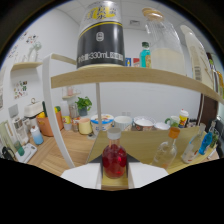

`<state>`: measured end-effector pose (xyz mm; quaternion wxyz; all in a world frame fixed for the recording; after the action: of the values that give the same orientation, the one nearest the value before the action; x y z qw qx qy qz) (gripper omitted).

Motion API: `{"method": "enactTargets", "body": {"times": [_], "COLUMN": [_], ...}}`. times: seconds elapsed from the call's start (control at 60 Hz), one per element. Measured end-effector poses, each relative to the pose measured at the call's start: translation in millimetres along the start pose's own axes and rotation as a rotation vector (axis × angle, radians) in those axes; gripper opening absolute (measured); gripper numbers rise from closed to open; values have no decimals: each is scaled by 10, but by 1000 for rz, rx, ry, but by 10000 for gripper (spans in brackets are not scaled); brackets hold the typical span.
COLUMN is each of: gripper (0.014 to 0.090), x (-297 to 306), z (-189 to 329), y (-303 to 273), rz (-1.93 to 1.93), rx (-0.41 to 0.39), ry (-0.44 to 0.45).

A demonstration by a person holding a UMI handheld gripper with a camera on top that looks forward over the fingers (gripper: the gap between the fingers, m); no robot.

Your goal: Make me a cup of Vodka Sunrise.

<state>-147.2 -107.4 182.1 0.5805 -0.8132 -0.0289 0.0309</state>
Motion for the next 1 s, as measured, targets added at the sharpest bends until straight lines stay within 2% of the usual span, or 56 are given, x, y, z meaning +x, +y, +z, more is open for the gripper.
{"method": "enactTargets", "body": {"times": [0.2,0.5,0.6,0.75,1.0], "gripper": [348,347,347,349,348], "x": [35,286,458,624,732], "z": [-180,-1009,-1162,-1184,-1069], "y": [-135,-257,-60,313,439], "rz": [0,40,75,199,700], "rx": [36,122,102,48,33], "ry": [5,11,38,25,-83]}}
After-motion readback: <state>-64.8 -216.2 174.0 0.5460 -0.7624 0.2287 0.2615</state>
